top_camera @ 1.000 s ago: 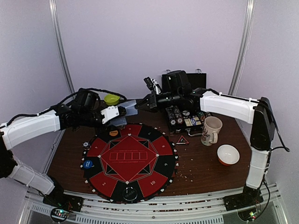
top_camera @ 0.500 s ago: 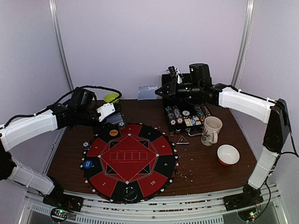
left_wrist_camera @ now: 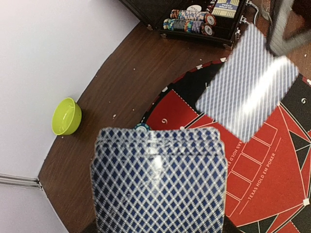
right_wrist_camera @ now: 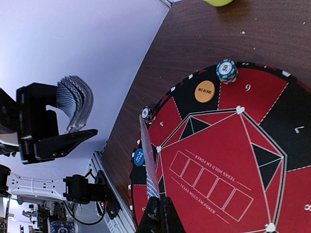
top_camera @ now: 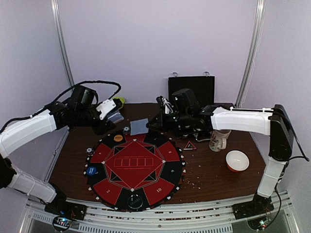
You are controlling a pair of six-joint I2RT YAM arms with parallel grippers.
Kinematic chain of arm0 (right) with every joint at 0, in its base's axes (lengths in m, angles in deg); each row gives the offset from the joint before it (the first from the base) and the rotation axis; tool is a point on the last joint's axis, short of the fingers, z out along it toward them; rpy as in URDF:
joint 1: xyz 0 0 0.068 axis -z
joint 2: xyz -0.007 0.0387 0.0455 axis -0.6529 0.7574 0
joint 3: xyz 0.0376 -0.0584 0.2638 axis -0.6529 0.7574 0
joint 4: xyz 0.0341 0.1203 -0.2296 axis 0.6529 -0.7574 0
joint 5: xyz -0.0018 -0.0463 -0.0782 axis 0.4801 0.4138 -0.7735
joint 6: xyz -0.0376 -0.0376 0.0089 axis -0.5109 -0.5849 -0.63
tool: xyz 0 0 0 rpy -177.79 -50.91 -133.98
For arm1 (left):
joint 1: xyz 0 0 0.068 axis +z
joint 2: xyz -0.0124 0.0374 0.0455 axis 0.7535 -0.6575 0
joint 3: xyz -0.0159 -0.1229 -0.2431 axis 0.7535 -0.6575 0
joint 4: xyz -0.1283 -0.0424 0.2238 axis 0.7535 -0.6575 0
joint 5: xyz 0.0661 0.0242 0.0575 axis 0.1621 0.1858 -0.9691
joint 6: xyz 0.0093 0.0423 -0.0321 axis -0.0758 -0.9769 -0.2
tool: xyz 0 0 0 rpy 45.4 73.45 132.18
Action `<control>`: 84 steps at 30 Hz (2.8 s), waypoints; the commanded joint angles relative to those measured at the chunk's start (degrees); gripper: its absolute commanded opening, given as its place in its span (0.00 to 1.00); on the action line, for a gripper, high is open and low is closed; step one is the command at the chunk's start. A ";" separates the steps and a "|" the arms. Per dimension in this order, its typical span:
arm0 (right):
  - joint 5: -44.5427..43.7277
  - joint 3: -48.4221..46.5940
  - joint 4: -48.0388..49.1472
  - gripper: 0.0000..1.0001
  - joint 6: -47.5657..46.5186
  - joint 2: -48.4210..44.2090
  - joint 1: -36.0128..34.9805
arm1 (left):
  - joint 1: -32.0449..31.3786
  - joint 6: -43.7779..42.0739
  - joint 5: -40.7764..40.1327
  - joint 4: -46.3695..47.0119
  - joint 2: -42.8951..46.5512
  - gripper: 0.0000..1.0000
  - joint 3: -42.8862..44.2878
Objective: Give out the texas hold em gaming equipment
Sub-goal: Distribute the poker card in the big blind area.
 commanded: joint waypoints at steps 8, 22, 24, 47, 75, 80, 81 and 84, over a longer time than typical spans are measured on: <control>-10.12 -0.75 15.27 0.00 13.42 10.18 -9.69 | 0.46 2.43 -4.76 1.67 1.52 0.51 2.25; -37.01 -13.24 30.69 0.00 38.54 29.32 -13.97 | 0.52 2.79 -5.75 4.02 3.54 0.51 0.80; -40.24 -15.78 30.26 0.00 37.93 30.63 -13.96 | 0.52 2.46 -5.40 4.04 3.44 0.51 1.05; -57.21 -39.43 14.16 0.00 46.60 45.39 -5.43 | 0.60 0.94 -5.49 4.59 0.08 0.51 1.80; -51.84 -39.29 13.31 0.29 55.46 49.03 -6.17 | 0.81 0.22 -5.02 4.59 -0.16 0.51 1.89; -50.54 -37.49 15.43 0.39 54.90 47.47 -6.53 | 0.94 0.22 -4.88 4.38 -0.20 0.51 1.89; -50.32 -36.96 15.47 0.41 54.90 47.09 -6.48 | 0.95 0.22 -4.89 4.33 -0.16 0.51 1.93; -51.10 -33.09 16.96 0.45 54.48 45.11 -6.50 | 0.87 0.22 -4.89 4.17 -0.04 0.51 2.06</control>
